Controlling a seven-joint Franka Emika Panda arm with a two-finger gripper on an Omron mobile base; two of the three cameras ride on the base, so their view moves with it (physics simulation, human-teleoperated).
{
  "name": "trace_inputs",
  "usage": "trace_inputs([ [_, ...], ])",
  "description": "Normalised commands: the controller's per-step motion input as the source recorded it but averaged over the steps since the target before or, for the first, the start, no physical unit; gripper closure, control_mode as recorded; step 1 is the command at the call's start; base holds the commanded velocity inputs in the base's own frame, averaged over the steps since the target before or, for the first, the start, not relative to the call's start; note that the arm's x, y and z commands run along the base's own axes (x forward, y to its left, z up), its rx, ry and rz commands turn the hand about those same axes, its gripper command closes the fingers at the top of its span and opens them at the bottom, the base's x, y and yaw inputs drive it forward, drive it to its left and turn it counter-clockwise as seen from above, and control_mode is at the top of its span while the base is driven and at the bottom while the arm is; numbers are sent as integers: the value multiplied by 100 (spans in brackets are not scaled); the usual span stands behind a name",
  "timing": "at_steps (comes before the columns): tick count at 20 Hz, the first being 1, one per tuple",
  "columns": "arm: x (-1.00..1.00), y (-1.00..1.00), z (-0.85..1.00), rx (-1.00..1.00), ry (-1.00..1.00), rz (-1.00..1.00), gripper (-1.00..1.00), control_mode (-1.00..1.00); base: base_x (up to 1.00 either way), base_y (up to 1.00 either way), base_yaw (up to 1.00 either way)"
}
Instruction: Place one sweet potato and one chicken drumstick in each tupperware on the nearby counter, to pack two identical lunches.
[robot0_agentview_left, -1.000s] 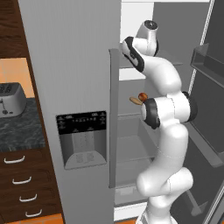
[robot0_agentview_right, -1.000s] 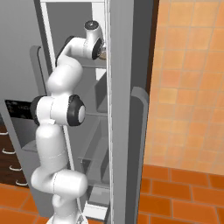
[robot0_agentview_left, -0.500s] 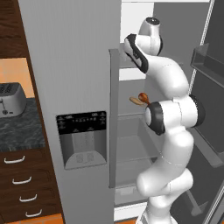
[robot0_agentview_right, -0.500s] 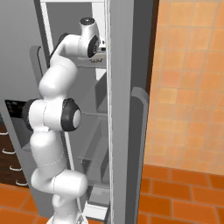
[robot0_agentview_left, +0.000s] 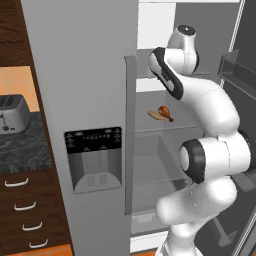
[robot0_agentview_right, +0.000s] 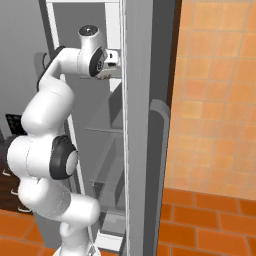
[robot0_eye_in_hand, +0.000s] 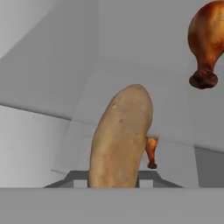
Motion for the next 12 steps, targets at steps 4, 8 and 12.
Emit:
trace_inputs([
  [4, -100, 0, -43, 0, 0, -1, 100, -100, 0, 0, 0],
  [8, -100, 0, -57, 0, 0, 0, 100, -100, 0, 0, 0],
  [12, -100, 0, -51, 0, 0, 0, 100, -100, 0, 0, 0],
])
